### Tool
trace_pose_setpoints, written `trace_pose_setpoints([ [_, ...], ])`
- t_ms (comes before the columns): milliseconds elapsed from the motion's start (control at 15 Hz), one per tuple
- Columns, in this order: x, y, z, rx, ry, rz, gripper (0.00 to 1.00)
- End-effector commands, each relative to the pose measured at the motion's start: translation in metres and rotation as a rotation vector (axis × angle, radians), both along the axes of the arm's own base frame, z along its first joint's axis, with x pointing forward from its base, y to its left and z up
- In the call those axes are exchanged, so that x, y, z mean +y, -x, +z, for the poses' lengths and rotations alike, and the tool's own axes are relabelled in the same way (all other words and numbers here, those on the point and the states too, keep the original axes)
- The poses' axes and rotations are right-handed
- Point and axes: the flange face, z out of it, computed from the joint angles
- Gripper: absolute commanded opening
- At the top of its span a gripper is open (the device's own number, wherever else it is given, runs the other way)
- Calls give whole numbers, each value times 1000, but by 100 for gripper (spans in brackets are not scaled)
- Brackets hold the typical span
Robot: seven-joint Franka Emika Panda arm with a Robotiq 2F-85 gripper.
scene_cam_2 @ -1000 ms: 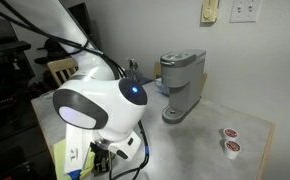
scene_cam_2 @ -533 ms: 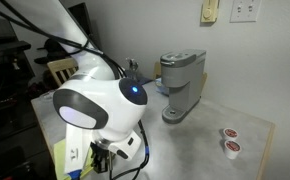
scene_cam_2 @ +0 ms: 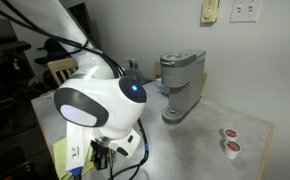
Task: Unfold the towel
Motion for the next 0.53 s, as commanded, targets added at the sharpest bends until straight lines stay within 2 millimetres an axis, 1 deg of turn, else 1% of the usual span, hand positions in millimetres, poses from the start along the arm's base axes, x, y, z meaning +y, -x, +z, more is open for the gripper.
trace_pose_setpoints([
  [0, 13, -6, 10, -24, -2, 51, 1],
  [267, 39, -16, 27, -49, 20, 107, 1],
  [467, 62, -25, 46, -83, 40, 147, 1],
])
